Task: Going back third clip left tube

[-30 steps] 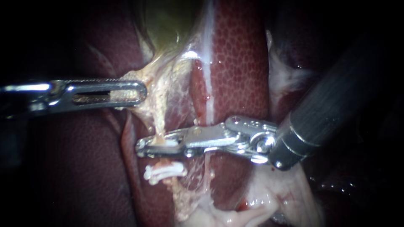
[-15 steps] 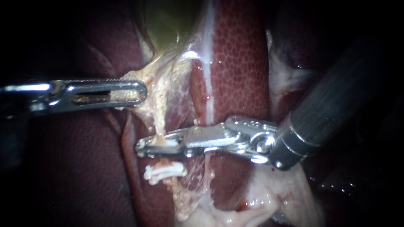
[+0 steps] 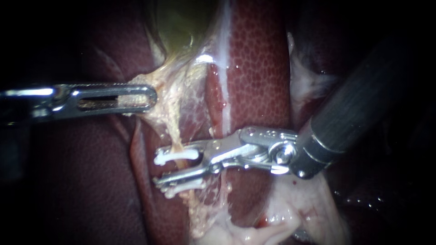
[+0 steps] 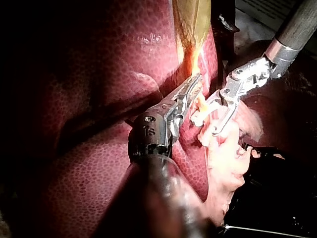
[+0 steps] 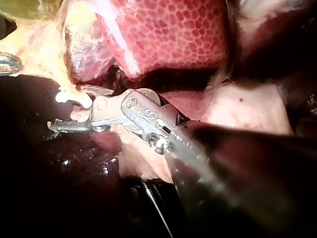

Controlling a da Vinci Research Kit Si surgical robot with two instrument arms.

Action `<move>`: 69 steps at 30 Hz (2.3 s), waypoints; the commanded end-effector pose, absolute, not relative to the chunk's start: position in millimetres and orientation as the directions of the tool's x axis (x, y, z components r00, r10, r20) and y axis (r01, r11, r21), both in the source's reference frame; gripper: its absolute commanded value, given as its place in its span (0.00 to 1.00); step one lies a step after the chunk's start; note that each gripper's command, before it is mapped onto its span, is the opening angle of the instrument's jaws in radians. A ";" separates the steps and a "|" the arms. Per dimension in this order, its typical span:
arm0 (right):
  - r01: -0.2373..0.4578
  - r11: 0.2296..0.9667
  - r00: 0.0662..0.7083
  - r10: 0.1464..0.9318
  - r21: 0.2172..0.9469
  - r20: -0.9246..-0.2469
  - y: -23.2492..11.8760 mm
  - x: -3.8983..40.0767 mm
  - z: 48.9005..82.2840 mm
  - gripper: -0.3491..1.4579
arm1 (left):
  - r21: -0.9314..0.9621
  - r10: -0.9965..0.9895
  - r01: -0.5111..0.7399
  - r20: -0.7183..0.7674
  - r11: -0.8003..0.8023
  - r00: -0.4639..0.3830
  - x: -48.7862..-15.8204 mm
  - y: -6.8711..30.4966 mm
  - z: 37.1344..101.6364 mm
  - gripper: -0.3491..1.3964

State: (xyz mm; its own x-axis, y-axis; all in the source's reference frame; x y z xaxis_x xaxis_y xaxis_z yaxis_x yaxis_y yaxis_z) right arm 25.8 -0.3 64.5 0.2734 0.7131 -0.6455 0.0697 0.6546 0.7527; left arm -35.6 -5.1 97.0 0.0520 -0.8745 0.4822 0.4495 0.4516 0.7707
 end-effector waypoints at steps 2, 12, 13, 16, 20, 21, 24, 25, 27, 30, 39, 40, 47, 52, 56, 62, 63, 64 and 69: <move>0.039 0.669 0.267 0.709 0.742 -0.653 -0.2 25.7 64.7 0.52 | 0.771 -0.875 0.449 0.482 0.452 0.052 -35.6 -5.1 97.0 0.00; 0.027 0.681 0.266 0.700 0.732 -0.662 0.4 23.4 65.3 0.52 | 0.770 -0.874 0.450 0.482 0.452 0.052 -35.2 -5.0 97.3 0.00; 0.028 0.680 0.266 0.701 0.732 -0.661 0.5 23.1 65.2 0.52 | 0.769 -0.874 0.452 0.483 0.451 0.051 -35.2 -5.0 97.3 0.00; 0.031 0.682 0.267 0.699 0.731 -0.664 0.8 22.3 64.8 0.52 | 0.769 -0.874 0.452 0.483 0.451 0.051 -35.1 -4.9 97.4 0.00; 0.030 0.679 0.266 0.702 0.733 -0.661 1.2 21.5 64.5 0.52 | 0.769 -0.874 0.452 0.483 0.451 0.051 -35.1 -4.9 97.4 0.00; 0.029 0.679 0.266 0.702 0.733 -0.661 1.2 21.4 64.5 0.52 | 0.769 -0.874 0.452 0.483 0.451 0.051 -35.1 -4.9 97.4 0.00; 0.030 0.679 0.266 0.702 0.733 -0.661 1.1 21.5 64.4 0.52 | 0.769 -0.874 0.452 0.483 0.451 0.051 -35.1 -4.9 97.4 0.00; 0.030 0.679 0.266 0.701 0.733 -0.661 1.1 21.5 64.4 0.52 | 0.769 -0.874 0.452 0.483 0.451 0.051 -35.1 -4.9 97.4 0.00; 0.030 0.679 0.267 0.701 0.733 -0.661 1.1 21.4 64.4 0.52 | 0.769 -0.874 0.452 0.483 0.451 0.051 -35.1 -4.9 97.4 0.00; 0.031 0.679 0.267 0.701 0.733 -0.661 1.1 21.3 64.3 0.52 | 0.769 -0.874 0.452 0.483 0.451 0.051 -35.1 -4.9 97.4 0.00; 0.038 0.678 0.259 0.703 0.734 -0.663 1.6 19.9 63.6 0.52 | 0.770 -0.874 0.452 0.483 0.452 0.051 -35.0 -4.9 97.4 0.00; 0.039 0.677 0.256 0.704 0.735 -0.663 1.7 19.6 63.5 0.52 | 0.770 -0.874 0.452 0.483 0.452 0.051 -35.0 -4.9 97.4 0.00; 0.074 0.717 0.254 0.659 0.693 -0.708 2.3 16.1 61.7 0.52 | 0.770 -0.874 0.451 0.483 0.452 0.051 -34.9 -4.9 97.4 0.00; 0.106 0.748 0.252 0.617 0.655 -0.746 2.4 13.2 59.9 0.52 | 0.770 -0.874 0.451 0.483 0.452 0.051 -34.9 -4.9 97.5 0.00; 0.126 0.766 0.245 0.591 0.630 -0.768 3.0 11.3 58.2 0.52 | 0.770 -0.874 0.451 0.483 0.452 0.051 -34.9 -4.8 97.6 0.00; 0.145 0.783 0.220 0.570 0.605 -0.791 4.3 9.4 55.8 0.52 | 0.770 -0.874 0.451 0.483 0.452 0.051 -34.9 -4.8 97.6 0.00; 0.144 0.786 0.216 0.568 0.601 -0.794 4.4 9.2 55.5 0.52 | 0.770 -0.874 0.451 0.483 0.452 0.051 -34.9 -4.8 97.6 0.00; 0.143 0.789 0.213 0.565 0.598 -0.797 4.6 9.0 55.2 0.52 | 0.770 -0.874 0.451 0.483 0.452 0.051 -34.9 -4.8 97.6 0.00; 0.141 0.800 0.205 0.553 0.583 -0.808 5.2 8.3 54.4 0.52 | 0.770 -0.874 0.452 0.483 0.452 0.051 -35.0 -4.8 97.6 0.00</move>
State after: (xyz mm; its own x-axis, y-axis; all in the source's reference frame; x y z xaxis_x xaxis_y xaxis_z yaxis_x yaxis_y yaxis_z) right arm 8.1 5.3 54.3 0.2052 0.5528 -0.8076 0.1406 0.8000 0.5833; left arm -35.0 -4.8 97.6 0.0514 -0.8740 0.4832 0.4507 0.4521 0.7697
